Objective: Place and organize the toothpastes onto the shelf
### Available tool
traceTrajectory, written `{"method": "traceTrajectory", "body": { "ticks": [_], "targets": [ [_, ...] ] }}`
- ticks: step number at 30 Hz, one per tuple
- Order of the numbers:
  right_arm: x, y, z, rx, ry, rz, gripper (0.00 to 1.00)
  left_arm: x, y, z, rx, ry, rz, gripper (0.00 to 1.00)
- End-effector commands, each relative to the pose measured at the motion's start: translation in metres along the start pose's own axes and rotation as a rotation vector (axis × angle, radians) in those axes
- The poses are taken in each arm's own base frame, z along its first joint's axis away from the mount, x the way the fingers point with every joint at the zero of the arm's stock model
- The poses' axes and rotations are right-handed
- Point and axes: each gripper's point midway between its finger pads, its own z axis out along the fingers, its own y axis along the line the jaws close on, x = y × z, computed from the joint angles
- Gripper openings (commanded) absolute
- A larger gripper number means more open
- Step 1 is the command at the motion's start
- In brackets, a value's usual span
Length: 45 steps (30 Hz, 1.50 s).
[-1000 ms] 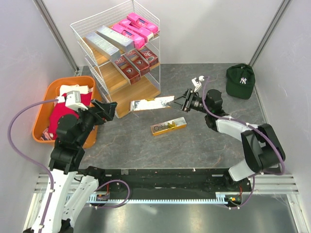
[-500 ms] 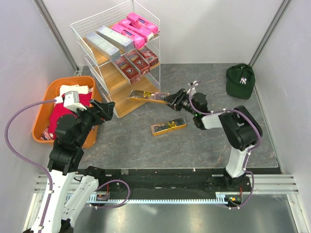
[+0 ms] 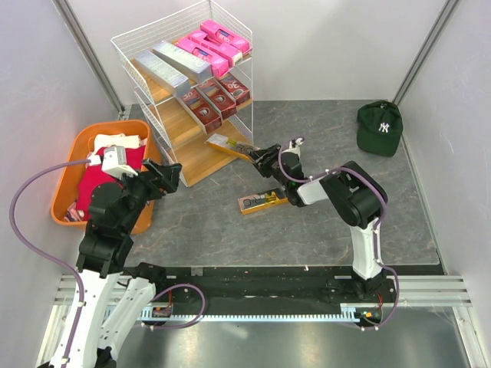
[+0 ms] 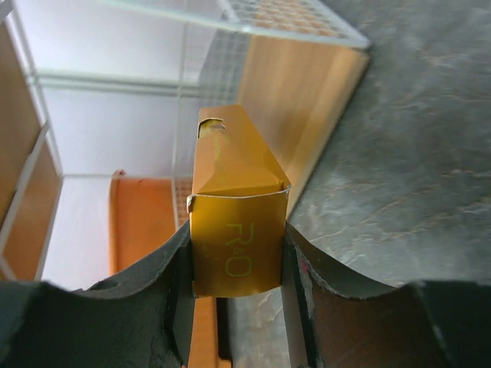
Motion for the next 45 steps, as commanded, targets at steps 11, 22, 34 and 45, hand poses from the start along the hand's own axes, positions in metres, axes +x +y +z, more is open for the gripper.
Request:
{"method": "traceTrajectory", "body": {
  "ticks": [11, 22, 34, 45],
  "targets": [
    [-0.006, -0.025, 0.051, 0.095, -0.238, 0.176, 0.20, 0.009, 0.007, 0.004, -0.006, 0.005, 0.029, 0.92],
    [0.018, -0.041, 0.068, 0.109, -0.201, 0.204, 0.42, 0.020, 0.009, 0.008, 0.000, 0.035, 0.015, 0.91],
    [0.001, -0.034, 0.037, 0.094, -0.093, 0.072, 0.97, 0.024, 0.005, 0.006, 0.024, 0.073, 0.066, 0.94],
    [-0.032, 0.011, -0.010, 0.027, -0.089, -0.060, 0.98, 0.047, -0.004, 0.028, 0.080, 0.221, 0.123, 0.92]
  ]
}}
